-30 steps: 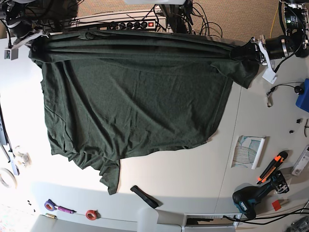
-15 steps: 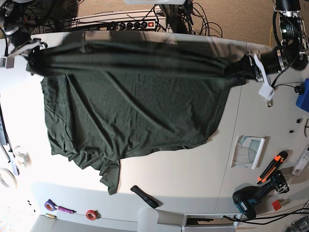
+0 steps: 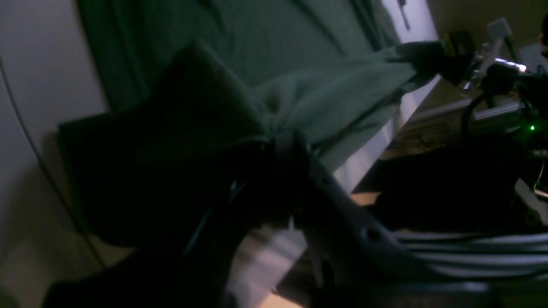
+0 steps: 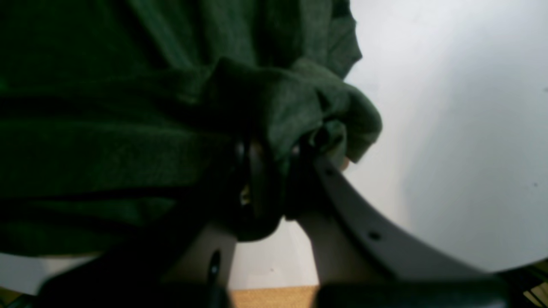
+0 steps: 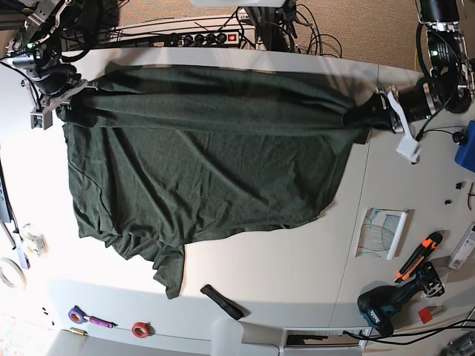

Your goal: Layout the t-shirt on the table in an organized manner, then fold the t-shirt properly

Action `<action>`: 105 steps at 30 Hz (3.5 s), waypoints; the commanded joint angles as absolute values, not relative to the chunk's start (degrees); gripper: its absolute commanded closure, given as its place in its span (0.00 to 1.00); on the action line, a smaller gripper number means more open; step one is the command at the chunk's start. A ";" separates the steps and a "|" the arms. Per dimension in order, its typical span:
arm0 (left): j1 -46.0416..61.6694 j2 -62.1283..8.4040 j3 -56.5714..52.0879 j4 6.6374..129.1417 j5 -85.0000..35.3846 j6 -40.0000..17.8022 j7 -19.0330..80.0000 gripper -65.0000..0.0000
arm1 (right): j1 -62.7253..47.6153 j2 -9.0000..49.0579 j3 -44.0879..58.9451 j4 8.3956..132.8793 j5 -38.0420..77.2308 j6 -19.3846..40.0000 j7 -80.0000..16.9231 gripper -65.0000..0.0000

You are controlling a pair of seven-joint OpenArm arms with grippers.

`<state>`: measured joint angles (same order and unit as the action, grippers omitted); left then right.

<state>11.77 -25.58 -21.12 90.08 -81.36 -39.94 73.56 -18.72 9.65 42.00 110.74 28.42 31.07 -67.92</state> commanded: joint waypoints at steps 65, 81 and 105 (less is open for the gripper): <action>-11.90 -16.05 3.90 90.91 -56.34 -36.88 58.65 0.56 | 17.78 26.83 46.83 64.71 33.58 32.27 -53.04 0.48; -11.92 -16.03 3.90 90.91 -54.19 -37.08 58.61 0.56 | 36.18 28.64 25.12 22.04 21.37 30.35 -41.17 0.48; -30.26 -15.86 3.64 62.94 -38.11 -19.70 44.51 0.61 | 36.16 24.29 25.17 22.17 20.93 31.68 -45.08 1.00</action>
<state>-28.58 -15.46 3.97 61.28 -37.21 -19.62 45.52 36.18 24.08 25.45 22.46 24.82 33.10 -40.71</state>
